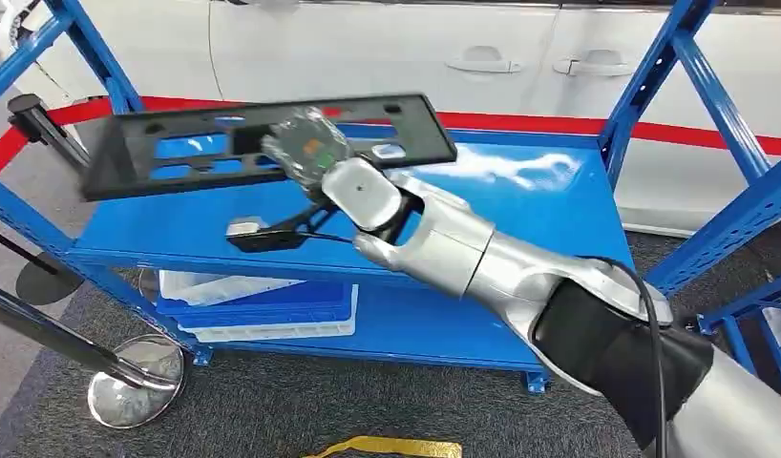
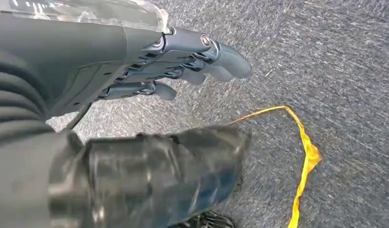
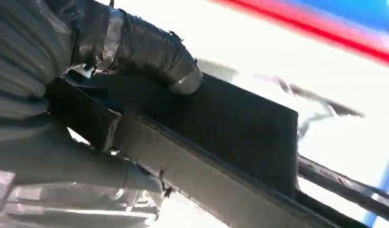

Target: Take the parts from the cabinet and place them on the table.

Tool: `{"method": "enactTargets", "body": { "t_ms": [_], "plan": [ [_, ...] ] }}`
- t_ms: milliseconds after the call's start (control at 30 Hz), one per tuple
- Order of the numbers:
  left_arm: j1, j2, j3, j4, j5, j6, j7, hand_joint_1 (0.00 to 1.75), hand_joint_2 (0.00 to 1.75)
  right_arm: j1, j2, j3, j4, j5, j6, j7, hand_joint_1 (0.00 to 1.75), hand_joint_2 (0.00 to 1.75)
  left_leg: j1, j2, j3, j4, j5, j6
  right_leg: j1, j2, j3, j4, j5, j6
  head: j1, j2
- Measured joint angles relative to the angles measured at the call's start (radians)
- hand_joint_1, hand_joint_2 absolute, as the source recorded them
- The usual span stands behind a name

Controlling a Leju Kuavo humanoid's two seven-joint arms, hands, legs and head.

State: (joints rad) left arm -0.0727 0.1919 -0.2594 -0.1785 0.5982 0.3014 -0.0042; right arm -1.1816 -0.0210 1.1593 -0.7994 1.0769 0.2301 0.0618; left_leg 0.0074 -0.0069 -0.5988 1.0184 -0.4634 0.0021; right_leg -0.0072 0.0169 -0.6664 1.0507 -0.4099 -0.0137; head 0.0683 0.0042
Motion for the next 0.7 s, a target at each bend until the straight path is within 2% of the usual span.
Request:
{"method": "enactTargets", "body": {
  "t_ms": [100,267,433,700],
  "plan": [
    [0.000,-0.006,0.000,0.000,0.008,0.008,-0.006,0.00,1.75,-0.074,0.011,0.014,-0.141,0.004,0.043,-0.004,1.75,1.75,0.001,-0.002,0.001,0.000,0.000,0.000,0.001,-0.003,0.002,0.000,-0.001,-0.001,-0.001,0.000],
    [0.002,-0.012,-0.001,0.000,0.010,0.011,-0.009,0.00,1.75,-0.110,0.008,0.033,-0.308,0.015,0.045,-0.012,1.75,1.75,0.002,-0.002,0.002,0.000,-0.001,-0.001,0.002,-0.003,0.004,-0.002,-0.002,-0.001,0.000,0.000],
    [0.002,-0.015,-0.001,0.000,0.010,0.011,-0.012,0.00,1.75,-0.112,0.002,0.037,-0.377,0.017,0.045,-0.012,1.75,1.75,0.002,-0.001,0.003,0.000,-0.001,-0.002,0.002,-0.002,0.005,-0.003,-0.001,-0.002,0.000,0.000],
    [0.002,-0.016,-0.002,0.000,0.012,0.006,-0.025,0.00,1.75,-0.116,-0.018,0.095,-0.473,0.019,0.044,-0.013,1.75,1.75,0.002,-0.001,0.004,0.000,-0.001,-0.002,0.003,-0.001,0.005,-0.003,-0.001,-0.002,0.000,0.000]
  ]
}}
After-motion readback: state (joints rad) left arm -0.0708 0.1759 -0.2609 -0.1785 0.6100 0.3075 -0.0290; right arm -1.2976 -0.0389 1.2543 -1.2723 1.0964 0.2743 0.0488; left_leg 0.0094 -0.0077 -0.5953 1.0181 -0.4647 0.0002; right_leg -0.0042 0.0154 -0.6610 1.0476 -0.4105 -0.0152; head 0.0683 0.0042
